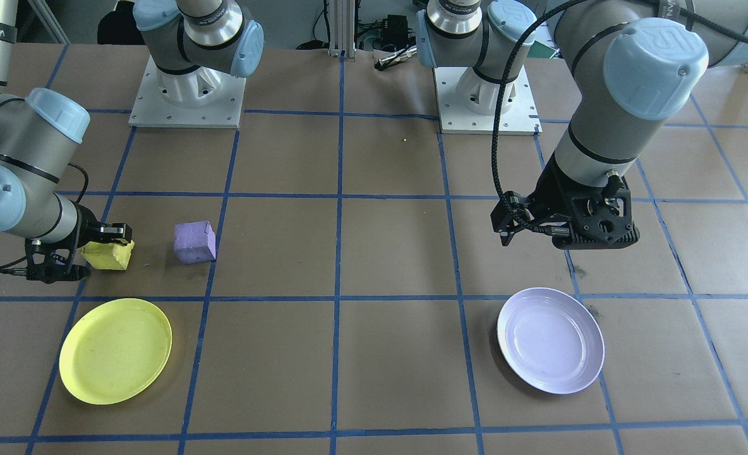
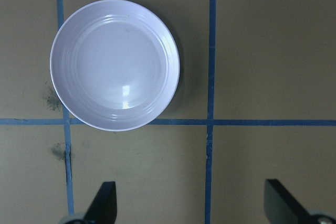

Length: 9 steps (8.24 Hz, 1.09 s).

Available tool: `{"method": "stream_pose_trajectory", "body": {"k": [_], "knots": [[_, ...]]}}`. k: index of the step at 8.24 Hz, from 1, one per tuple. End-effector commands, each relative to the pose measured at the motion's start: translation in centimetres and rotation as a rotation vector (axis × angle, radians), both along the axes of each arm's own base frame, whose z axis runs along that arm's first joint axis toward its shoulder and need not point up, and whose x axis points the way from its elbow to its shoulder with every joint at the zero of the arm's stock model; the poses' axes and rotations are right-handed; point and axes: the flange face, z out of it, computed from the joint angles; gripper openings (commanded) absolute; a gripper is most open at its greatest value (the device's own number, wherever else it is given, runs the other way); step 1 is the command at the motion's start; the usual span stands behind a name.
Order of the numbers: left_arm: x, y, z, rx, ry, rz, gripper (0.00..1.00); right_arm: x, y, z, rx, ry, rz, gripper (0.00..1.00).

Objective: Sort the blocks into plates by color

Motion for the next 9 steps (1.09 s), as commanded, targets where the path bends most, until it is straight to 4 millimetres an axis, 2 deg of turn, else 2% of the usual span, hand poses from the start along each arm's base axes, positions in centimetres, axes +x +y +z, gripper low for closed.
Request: {"method": "stream_pose_trajectory", "body": {"k": [1, 3, 4, 5, 6, 7, 9], "knots": [[0.0, -0.1, -0.2, 0.002, -0.002, 0.000, 1.00, -0.8, -2.9, 4.2, -0.045, -0.010, 0.005, 0.01], [0.1, -0.1, -0.1, 0.000, -0.006, 0.000, 1.00, -1.0, -5.5, 8.2, -0.090, -0.005, 0.016, 0.01], [0.3, -0.1, -0.1, 0.002, -0.030, 0.001, 1.00, 0.1, -7.7, 10.2, -0.128, -0.030, 0.031, 0.01], [0.4, -0.1, -0.2, 0.002, -0.037, 0.001, 1.00, 1.3, -10.4, 10.6, -0.147, -0.025, 0.058, 0.01], [0.4, -0.1, -0.2, 0.002, -0.037, 0.001, 1.00, 2.1, -12.8, 10.3, -0.156, -0.022, 0.065, 0.01], [0.4, -0.1, -0.2, 0.002, -0.037, 0.001, 1.00, 3.2, -14.0, 9.7, -0.153, -0.020, 0.059, 0.02], [0.4, -0.1, -0.3, 0.005, -0.038, 0.001, 1.00, 4.8, -15.0, 7.0, -0.123, -0.015, 0.024, 0.02]]}}
